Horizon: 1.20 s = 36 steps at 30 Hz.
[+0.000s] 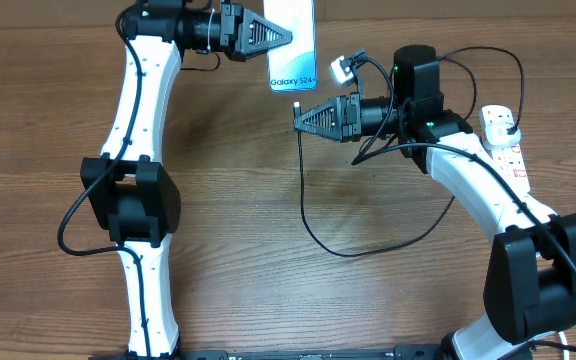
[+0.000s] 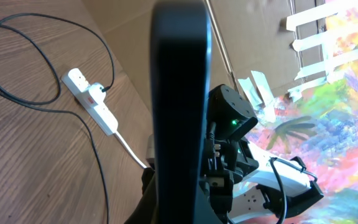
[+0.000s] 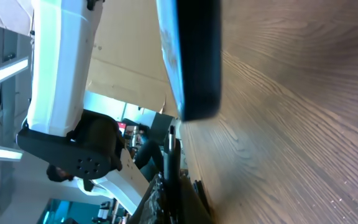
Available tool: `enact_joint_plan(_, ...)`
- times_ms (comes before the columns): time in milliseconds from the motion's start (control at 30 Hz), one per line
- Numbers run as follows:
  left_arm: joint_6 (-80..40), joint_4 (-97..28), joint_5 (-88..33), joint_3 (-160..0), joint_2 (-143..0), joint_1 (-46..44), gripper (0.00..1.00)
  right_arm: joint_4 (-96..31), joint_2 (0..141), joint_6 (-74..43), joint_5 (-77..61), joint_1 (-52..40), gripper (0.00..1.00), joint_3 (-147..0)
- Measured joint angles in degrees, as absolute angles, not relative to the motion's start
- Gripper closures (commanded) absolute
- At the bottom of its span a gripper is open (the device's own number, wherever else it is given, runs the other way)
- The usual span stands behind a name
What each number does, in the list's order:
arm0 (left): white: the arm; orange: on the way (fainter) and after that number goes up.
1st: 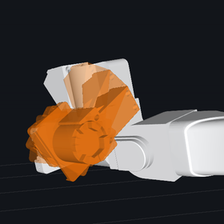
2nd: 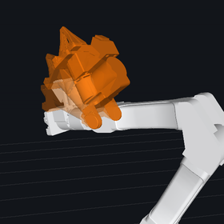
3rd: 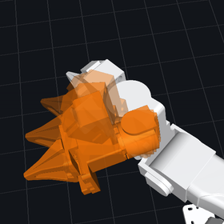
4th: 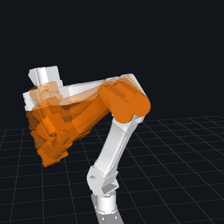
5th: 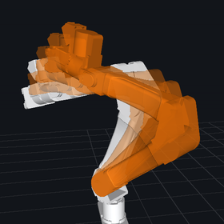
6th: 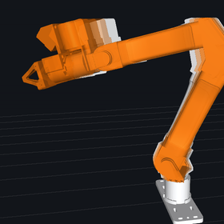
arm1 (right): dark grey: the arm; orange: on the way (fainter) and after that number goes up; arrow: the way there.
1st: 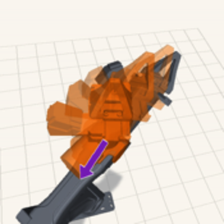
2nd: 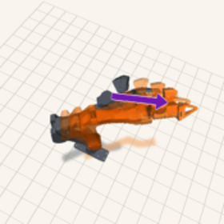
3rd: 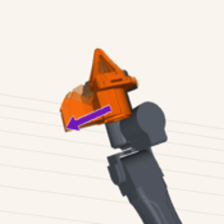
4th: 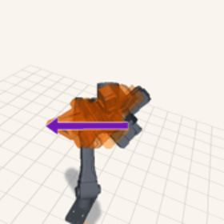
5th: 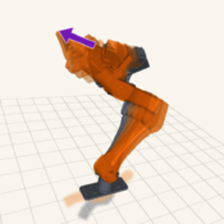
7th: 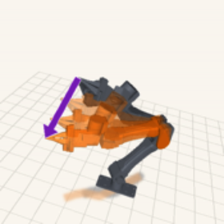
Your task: Plug charger to phone and switch on socket
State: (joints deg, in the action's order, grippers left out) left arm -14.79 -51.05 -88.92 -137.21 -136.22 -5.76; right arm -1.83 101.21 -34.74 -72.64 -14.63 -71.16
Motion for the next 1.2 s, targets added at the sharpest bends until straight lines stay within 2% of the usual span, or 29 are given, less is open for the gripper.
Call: enact_joint_plan(1200, -16.6, -52.7, -88.9, -137.2, -136.2, -6.0, 0.96, 2.6, 101.2, -36.9, -70.9, -14.6, 0.96, -71.2)
